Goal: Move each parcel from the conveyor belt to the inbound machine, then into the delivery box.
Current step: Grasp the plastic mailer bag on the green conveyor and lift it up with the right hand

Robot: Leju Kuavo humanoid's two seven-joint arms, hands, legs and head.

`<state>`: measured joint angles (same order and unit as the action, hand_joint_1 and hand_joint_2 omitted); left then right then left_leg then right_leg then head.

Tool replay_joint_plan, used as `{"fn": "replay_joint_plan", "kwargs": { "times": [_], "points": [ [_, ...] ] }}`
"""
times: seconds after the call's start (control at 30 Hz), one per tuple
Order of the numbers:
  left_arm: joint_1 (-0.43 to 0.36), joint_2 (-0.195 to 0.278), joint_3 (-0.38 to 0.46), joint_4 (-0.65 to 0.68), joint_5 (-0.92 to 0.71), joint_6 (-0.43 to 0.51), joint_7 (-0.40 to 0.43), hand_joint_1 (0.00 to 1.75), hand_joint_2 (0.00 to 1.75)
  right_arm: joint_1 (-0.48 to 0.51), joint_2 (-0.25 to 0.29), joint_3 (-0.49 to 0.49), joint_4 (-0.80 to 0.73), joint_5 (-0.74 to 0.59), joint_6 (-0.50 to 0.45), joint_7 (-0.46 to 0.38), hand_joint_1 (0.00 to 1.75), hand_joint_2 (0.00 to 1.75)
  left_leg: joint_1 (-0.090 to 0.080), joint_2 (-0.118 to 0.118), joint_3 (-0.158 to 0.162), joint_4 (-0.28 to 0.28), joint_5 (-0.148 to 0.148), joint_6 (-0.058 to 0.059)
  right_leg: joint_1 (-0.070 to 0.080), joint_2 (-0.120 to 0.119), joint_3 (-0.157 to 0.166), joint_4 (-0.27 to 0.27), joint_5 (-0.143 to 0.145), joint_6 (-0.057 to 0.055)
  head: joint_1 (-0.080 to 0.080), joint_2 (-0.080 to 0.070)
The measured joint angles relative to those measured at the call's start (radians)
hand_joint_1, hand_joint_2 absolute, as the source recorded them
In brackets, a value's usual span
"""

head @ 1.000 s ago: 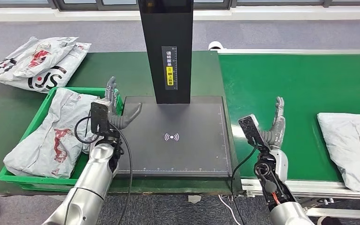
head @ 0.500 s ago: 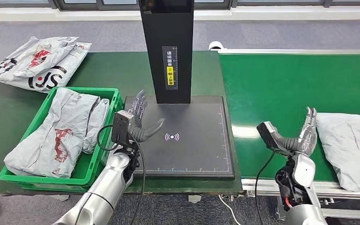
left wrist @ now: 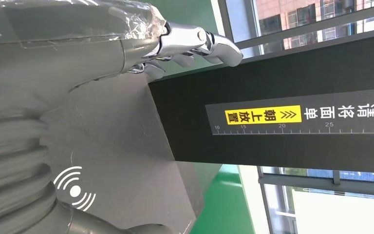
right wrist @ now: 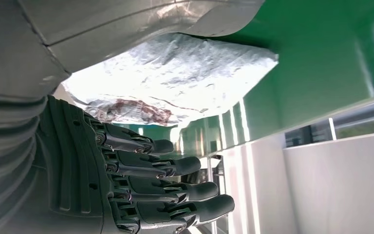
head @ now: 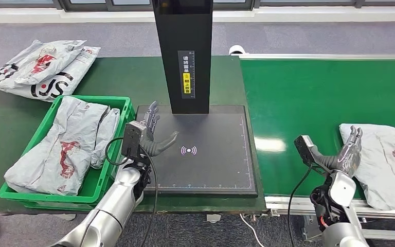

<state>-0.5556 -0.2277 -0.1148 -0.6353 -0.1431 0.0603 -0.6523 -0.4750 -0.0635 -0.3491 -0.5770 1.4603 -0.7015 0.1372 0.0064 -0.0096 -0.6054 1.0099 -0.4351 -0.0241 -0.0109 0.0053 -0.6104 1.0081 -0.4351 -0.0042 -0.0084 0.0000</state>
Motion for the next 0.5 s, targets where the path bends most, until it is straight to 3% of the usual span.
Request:
{"fn": "replay_joint_plan", "kwargs": {
  "times": [0.27, 0.5],
  "points": [
    [-0.003, -0.001, -0.001, 0.002, 0.0, 0.008, 0.014, 0.0, 1.75, 0.002, -0.029, -0.009, 0.056, 0.061, 0.0, 0.105, 0.0, 1.75, 0.0, 0.0, 0.0, 0.0, 0.0, 0.0, 0.0, 0.0, 0.0, 0.0, 0.0, 0.0, 0.0, 0.0],
    [-0.003, -0.001, -0.003, 0.003, -0.001, 0.0, 0.018, 0.0, 1.75, -0.006, -0.067, -0.008, 0.151, 0.11, 0.054, 0.264, 0.0, 1.75, 0.0, 0.0, 0.0, 0.0, 0.0, 0.0, 0.0, -0.001, 0.0, 0.0, 0.0, 0.0, 0.0, 0.0]
  ]
}}
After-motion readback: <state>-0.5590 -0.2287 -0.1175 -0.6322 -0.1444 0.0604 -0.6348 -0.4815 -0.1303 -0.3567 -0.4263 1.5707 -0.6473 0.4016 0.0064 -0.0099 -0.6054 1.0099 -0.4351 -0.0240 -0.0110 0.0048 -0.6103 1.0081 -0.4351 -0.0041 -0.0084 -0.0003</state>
